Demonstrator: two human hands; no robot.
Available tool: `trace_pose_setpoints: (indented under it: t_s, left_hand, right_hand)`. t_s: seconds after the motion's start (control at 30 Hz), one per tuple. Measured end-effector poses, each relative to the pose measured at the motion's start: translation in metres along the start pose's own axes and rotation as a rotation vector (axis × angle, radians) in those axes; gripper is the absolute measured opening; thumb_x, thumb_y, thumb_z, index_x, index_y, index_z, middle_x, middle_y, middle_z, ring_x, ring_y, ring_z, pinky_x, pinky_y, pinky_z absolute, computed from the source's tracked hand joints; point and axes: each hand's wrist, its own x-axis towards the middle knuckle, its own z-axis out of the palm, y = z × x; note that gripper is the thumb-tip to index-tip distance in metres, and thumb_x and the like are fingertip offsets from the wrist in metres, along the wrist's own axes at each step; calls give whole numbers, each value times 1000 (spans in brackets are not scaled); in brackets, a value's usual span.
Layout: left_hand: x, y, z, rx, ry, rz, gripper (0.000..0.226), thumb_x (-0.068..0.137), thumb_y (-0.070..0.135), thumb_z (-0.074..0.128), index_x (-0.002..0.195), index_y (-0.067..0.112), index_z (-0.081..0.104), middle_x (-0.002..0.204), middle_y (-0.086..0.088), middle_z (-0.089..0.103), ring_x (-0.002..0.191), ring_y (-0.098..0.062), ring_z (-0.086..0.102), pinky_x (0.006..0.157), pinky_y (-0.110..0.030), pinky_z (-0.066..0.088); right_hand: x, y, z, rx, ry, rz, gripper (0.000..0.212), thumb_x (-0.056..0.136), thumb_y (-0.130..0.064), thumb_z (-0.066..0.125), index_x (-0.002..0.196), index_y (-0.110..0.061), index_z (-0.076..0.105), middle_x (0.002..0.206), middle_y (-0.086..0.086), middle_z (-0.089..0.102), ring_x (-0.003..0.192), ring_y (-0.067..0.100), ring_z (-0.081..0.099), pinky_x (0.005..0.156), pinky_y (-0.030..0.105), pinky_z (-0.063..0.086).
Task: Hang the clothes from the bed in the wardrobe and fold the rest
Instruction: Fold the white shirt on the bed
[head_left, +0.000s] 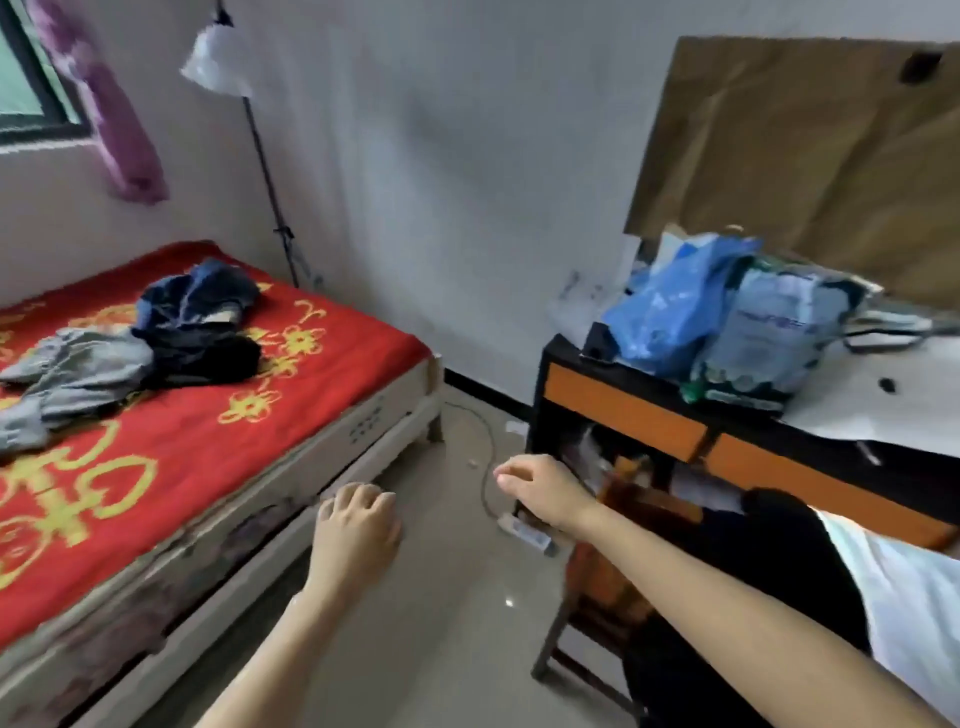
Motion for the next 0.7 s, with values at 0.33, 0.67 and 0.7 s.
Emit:
trace_pose_setpoints:
  t_s: [0.33,0.67,0.7]
  left_hand:
    - [60,210,49,-340,-56,701,30,61,16,84,88,12,72,97,-9,68,94,-33,66,70,-42,54]
    - [48,284,110,-194,-380,854,64,95,56,30,150,32,7,157,-12,9,145,-30,4,115,-45,10]
    - [46,282,121,-156,-408,847,65,95,58,24,149,34,-4,158,-10,1,145,-28,-3,116,-45,3]
  right_hand:
    - [-138,106,-91,-38,730,334,24,94,-15,51,113,-13,65,107,-5,61,96,4,54,75,1,37]
    - [-226,181,-107,-490,951,902,68,85,-41,62,144,-23,34,151,12,22,138,31,19,105,40,30]
    - [-228,188,-107,-434,881,946,77,84,-49,61,147,-28,22,155,10,10,142,30,11,108,42,27]
